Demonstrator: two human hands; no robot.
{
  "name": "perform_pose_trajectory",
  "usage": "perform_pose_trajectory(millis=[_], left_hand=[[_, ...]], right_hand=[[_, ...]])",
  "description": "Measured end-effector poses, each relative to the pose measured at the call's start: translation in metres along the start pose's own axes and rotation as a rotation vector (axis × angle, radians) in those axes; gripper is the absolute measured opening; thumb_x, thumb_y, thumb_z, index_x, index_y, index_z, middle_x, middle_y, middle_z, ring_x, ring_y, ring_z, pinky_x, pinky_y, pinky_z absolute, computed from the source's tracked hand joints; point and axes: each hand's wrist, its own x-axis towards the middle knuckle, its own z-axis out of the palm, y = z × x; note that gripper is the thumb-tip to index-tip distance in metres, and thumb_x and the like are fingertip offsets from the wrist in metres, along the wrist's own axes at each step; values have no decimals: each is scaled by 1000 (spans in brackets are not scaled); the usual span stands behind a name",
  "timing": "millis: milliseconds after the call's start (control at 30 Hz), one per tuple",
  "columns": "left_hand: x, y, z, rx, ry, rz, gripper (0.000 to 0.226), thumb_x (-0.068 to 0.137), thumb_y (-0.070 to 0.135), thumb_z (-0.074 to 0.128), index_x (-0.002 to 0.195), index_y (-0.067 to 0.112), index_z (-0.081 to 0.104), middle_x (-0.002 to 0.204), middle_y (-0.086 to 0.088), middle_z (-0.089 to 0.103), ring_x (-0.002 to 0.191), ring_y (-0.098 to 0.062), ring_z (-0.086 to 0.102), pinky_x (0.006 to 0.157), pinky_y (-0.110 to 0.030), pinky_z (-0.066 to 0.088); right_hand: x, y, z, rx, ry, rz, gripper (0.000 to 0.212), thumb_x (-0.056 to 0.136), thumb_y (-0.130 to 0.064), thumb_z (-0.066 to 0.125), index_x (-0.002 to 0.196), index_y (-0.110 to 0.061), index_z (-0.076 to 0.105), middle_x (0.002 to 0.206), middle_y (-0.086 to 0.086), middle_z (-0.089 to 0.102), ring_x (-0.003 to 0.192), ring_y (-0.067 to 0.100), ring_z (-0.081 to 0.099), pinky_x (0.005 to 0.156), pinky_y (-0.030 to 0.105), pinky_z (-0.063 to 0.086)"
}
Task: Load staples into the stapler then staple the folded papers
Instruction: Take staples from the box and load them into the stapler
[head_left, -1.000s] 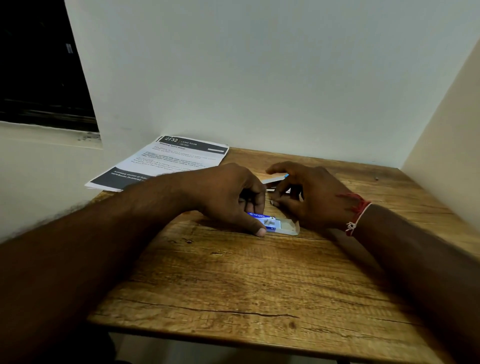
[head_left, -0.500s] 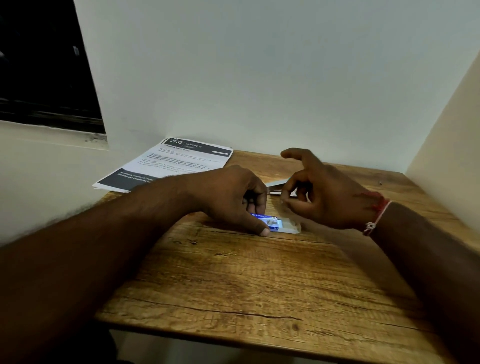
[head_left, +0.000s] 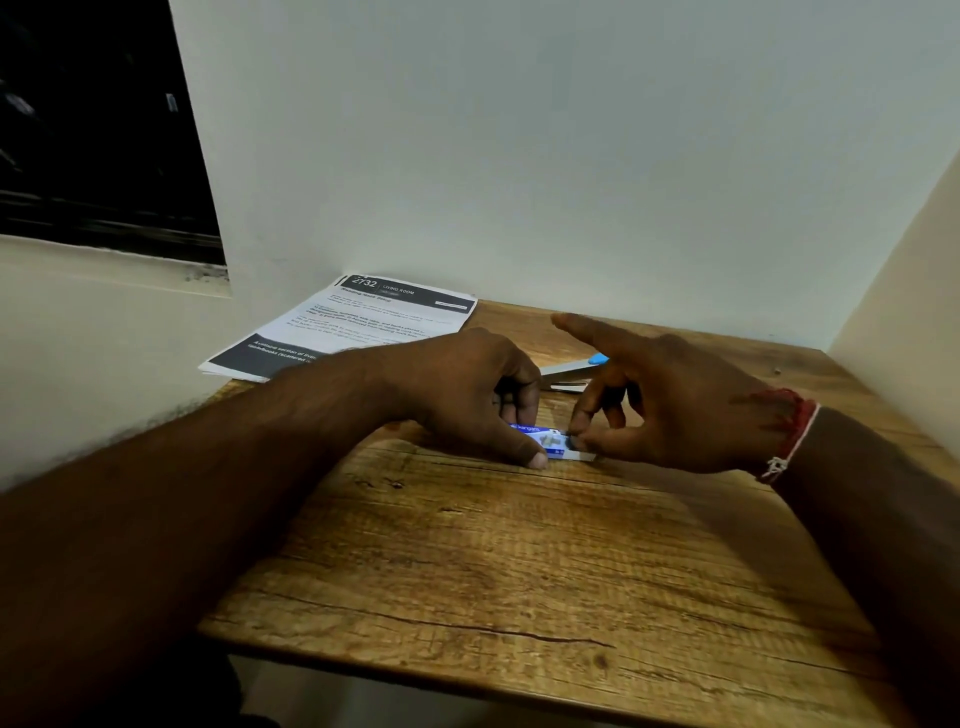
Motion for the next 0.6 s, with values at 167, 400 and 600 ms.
perform_pose_trajectory(millis=[167,400,600], left_hand=[[0,-1,0,-7,12,-2,36,80,51,100,96,24,82,88,7,82,64,6,65,62,-15,53],[-3,-4,-8,-65,-21,14,34,80,38,104,103,24,83,93,9,82,71,3,69,69,-16,57],[-2,-3,-11,-55,-12,29,34,80,36,104,104,23,85,89,10,81,73,3,72,73,-17,61]], right_hand=[[-2,12,-10,62,135,4,57,91,-23,90,143,-36,70,97,-21,83,88,2,76,76,22,60],[-8,25,-23,248,-143,144,42,69,-43,99,108,-34,85,99,-12,84,93,9,80,93,44,67],[-2,28,-6,329,-78,84,31,75,-26,101,103,-26,89,92,-10,86,87,8,82,89,32,66]])
